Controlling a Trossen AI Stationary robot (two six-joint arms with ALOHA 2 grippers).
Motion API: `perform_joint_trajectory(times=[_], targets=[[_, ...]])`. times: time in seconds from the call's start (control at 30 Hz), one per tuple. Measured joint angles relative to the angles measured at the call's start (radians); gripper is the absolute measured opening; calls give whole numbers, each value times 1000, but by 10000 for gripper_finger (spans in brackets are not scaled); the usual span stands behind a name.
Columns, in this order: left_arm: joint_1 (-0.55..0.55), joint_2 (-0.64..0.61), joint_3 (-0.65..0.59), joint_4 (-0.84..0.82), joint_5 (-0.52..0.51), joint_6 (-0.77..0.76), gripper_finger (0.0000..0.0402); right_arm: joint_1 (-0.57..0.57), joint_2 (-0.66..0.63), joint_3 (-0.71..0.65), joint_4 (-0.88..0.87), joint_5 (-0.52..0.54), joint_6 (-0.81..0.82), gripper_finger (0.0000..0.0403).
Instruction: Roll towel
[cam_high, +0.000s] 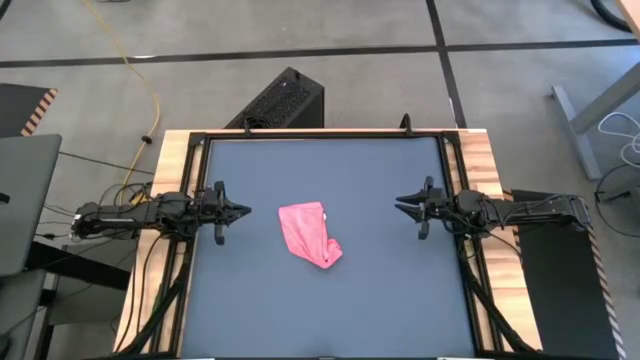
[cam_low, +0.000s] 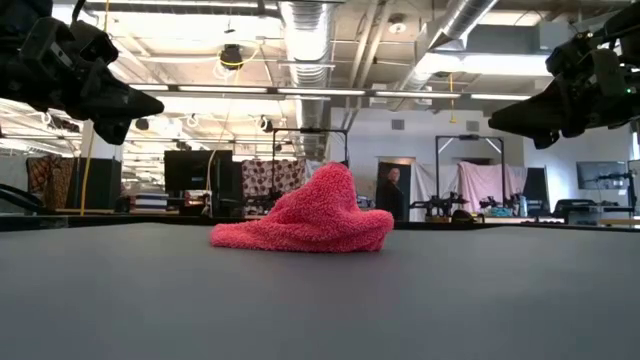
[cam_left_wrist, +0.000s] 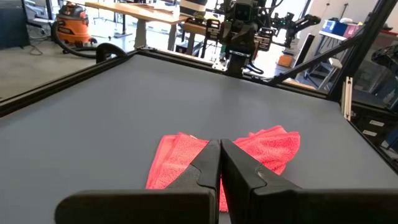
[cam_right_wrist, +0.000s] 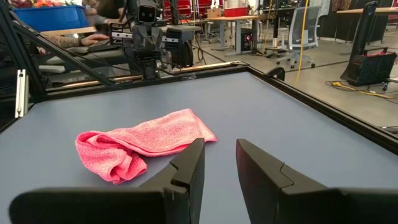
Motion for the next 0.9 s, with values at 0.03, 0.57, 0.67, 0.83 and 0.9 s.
perform_joint_trajectory(times=[0.03,0.57,0.67,0.83,0.9], targets=[[0,0,0,0,0,0,0,0,0,0,0,0,0,121],[0,0,0,1,-17,206,0,0,0,0,0,0,0,121],[0,0,0,2,-21,415,0,0,0,0,0,0,0,121],[0,0,0,2,-24,676,0,0,0,0,16,0,2,121],[0,0,0,2,-25,733,0,-6,0,0,21,3,33,121]])
